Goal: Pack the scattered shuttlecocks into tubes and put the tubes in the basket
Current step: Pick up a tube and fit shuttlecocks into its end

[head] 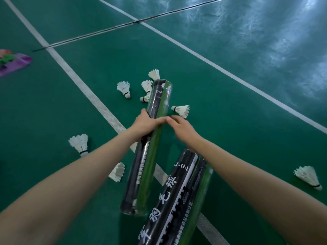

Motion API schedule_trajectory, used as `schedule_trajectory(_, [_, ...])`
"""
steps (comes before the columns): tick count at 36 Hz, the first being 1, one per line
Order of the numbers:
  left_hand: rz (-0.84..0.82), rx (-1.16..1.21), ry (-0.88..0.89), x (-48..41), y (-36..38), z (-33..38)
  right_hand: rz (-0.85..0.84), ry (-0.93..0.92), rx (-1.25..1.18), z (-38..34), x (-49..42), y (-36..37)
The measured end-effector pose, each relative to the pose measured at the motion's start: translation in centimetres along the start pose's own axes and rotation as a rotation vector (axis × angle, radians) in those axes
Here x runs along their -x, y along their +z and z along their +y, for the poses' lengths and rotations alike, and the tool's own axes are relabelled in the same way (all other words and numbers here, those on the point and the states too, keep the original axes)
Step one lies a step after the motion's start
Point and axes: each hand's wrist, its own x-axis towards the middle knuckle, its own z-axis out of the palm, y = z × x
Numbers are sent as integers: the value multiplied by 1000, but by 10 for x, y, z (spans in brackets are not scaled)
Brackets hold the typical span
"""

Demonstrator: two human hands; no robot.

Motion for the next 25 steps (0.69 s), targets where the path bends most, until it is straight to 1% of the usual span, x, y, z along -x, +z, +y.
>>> schedule_trajectory(2, [18, 158, -74, -2, -7, -1, -185, 102, -37, -3, 4, 8])
schedule_trajectory(5, [79, 334, -160, -6, -16, -6, -504, 199, 46, 1, 10, 14])
schedule_trajectory(7, [113, 483, -221, -12, -21, -11, -610, 238, 101, 5, 12, 15])
schedule_trajectory(10, [148, 650, -291, -16, -29, -19, -613, 237, 168, 8, 16, 11])
schedule_trajectory(12, [169, 713, -312, -12, -33, -20, -556, 195, 231, 9, 14, 8])
schedule_trajectory(15, [98, 684, -358, -5, -37, -21, -420, 107, 349, 11, 8, 3])
schedule_trajectory(17, [20, 535, -411, 0, -39, -23, -375, 49, 435, 12, 4, 0])
schedule_trajectory(18, [-2, 388, -421, 3, -38, -24, -367, 26, 461, 12, 3, -2])
schedule_trajectory(19, [25, 200, -406, 6, -35, -26, -361, 12, 475, 11, 2, -4])
schedule_trajectory(20, [97, -4, -360, 11, -32, -29, -357, 3, 483, 11, 0, -5])
schedule_trajectory(21, [186, -198, -275, 17, -30, -30, -345, -6, 493, 10, -2, -5])
schedule_trajectory(22, [278, -364, -133, 23, -30, -29, -334, -22, 509, 9, -5, -5])
schedule_trajectory(23, [335, -505, 44, 28, -29, -28, -326, -42, 531, 6, -8, -5])
schedule_trajectory(24, [329, -631, 213, 29, -30, -29, -325, -66, 556, 4, -11, -4])
schedule_trajectory(25, [260, -759, 340, 32, -32, -29, -332, -96, 579, 1, -14, -3])
